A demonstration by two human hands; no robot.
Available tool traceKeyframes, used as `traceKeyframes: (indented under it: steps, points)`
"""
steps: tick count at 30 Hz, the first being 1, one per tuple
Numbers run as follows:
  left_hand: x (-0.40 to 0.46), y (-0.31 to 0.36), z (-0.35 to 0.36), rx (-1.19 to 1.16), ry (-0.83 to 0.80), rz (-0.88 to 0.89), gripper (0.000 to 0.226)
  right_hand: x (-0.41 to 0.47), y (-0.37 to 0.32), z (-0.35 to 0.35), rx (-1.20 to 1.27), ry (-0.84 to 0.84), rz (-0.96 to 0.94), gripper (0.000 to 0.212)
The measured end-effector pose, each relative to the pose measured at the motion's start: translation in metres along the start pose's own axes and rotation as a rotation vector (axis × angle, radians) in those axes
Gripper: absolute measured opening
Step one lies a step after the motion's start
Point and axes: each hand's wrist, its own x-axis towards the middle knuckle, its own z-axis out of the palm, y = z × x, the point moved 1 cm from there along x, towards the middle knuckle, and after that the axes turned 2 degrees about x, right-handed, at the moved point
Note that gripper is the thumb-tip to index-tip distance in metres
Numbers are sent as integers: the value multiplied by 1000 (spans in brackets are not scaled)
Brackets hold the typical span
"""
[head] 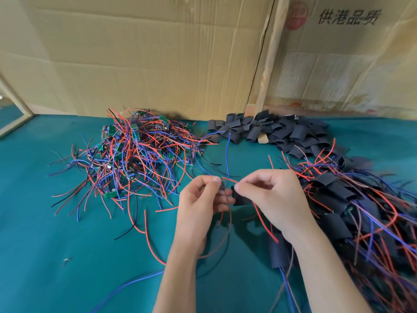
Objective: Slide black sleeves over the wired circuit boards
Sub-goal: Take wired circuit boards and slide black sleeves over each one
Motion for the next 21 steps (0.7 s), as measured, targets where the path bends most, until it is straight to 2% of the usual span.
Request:
traceKeyframes:
  steps: [5,11,14,18,21]
  points:
    - [-4,2,1,90,-72,38,28,2,-3,-1,415,78,112,17]
    - [-8,4,7,83,-189,-7,11,4,-10,-3,740,26,204,32]
    - [-8,3,7,45,-203,-5,6,3,-8,-5,684,76,169,16]
    - [-6,3,4,-49,-139,24,9,4,-5,-3,509,210,96,30]
    - [-7,6,4,-118,-142,26,14,5,0,0,565,214,100,30]
